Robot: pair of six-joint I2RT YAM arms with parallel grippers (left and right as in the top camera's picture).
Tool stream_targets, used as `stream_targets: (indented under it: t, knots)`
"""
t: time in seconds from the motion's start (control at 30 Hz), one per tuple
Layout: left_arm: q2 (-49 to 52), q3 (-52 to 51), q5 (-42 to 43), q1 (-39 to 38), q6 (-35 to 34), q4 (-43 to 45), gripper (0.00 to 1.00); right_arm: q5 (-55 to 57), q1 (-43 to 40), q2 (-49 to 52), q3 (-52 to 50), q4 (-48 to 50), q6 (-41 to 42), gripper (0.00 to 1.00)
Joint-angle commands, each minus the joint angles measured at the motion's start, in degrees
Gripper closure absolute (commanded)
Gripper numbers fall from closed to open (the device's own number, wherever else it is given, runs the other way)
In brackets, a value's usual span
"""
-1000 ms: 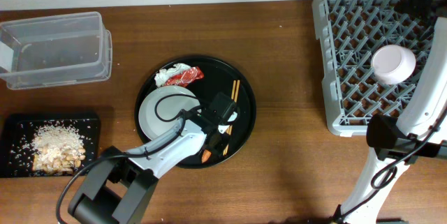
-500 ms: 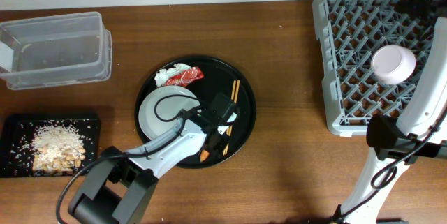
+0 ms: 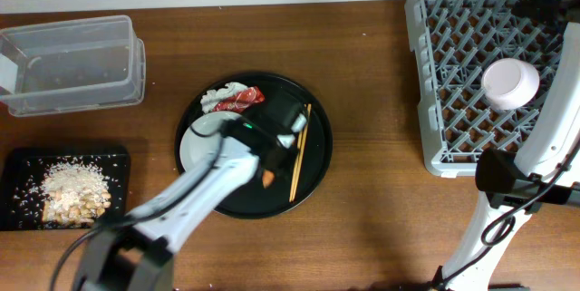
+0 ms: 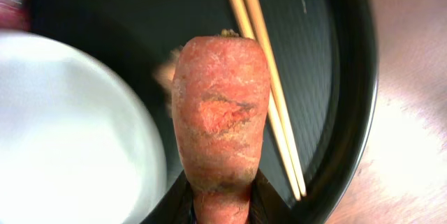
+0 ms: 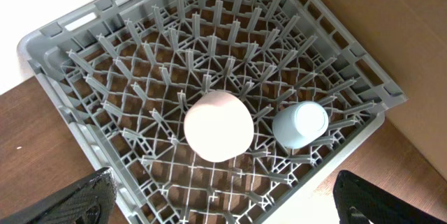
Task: Sort waste into correct bins and load items into the dishwasher rack
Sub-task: 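Carry the carrot left and drop it on the black waste tray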
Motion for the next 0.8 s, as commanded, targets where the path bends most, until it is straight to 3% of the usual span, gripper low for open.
stream_targets:
  t: [0.0, 0.2, 0.37, 0.77]
  knots:
    - [-6.29, 2.84, -0.11, 9.01, -3.04, -0.31, 0.82, 1.05, -0.07, -1.60, -0.22, -0.33, 0.28, 0.02]
    - [-7.91, 2.62, -0.04, 34.80, -15.15, -0.59, 0.82, 1.05, -0.07, -1.60, -0.22, -0.33, 0.28, 0.02]
    - [-7.91, 2.58, 0.35, 49.05, -21.40, -0.74, 0.82, 1.05, -0.07, -1.60, -0.22, -0.33, 0.26, 0.02]
    - [-6.67, 0.61, -1.27, 69.83, -25.18, 0.11, 0.81, 1.05, -0.07, -1.60, -0.22, -0.33, 0.28, 0.02]
